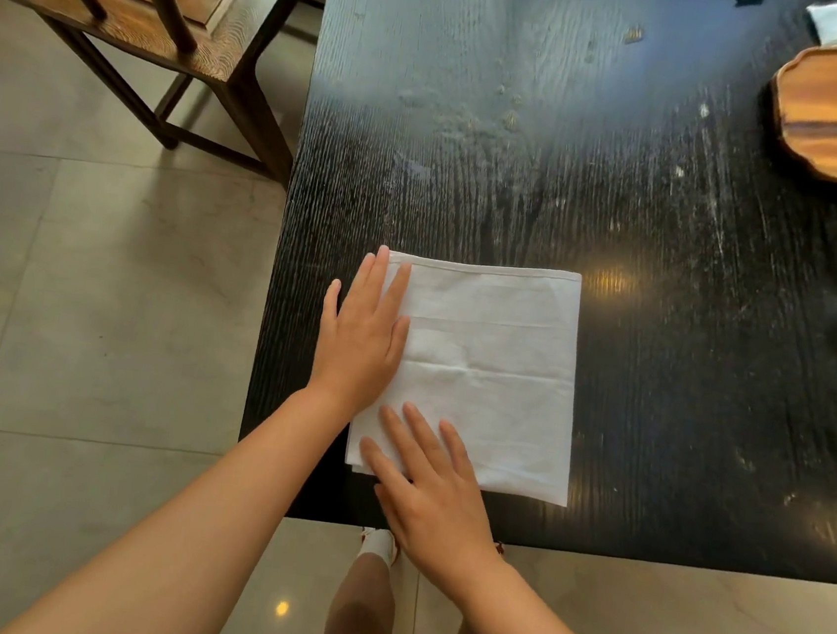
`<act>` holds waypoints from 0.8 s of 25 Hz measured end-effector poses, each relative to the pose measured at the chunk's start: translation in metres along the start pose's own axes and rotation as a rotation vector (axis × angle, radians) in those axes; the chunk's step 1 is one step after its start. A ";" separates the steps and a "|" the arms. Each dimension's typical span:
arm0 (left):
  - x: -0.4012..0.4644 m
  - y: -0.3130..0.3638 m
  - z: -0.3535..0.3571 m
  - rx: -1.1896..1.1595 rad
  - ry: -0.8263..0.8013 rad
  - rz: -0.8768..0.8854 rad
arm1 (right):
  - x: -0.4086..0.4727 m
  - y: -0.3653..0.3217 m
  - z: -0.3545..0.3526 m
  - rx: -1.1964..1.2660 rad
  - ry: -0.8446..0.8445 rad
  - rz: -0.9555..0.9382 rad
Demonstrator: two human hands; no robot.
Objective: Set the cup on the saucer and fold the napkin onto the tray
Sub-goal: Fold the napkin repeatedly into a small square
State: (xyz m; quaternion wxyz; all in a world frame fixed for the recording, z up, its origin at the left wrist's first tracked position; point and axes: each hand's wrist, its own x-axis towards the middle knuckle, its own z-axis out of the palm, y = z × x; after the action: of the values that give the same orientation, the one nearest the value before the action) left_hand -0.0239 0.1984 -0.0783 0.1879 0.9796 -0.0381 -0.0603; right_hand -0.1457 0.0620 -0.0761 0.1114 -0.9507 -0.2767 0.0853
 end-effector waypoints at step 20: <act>-0.001 -0.002 0.013 0.162 -0.012 -0.031 | 0.031 0.179 -0.057 -0.191 -0.121 0.339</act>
State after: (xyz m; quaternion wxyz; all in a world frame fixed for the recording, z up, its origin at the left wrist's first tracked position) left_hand -0.0268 0.1952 -0.0911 0.1068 0.9917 -0.0288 -0.0660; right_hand -0.0167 -0.0780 -0.0704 -0.0119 -0.9830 -0.1257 0.1333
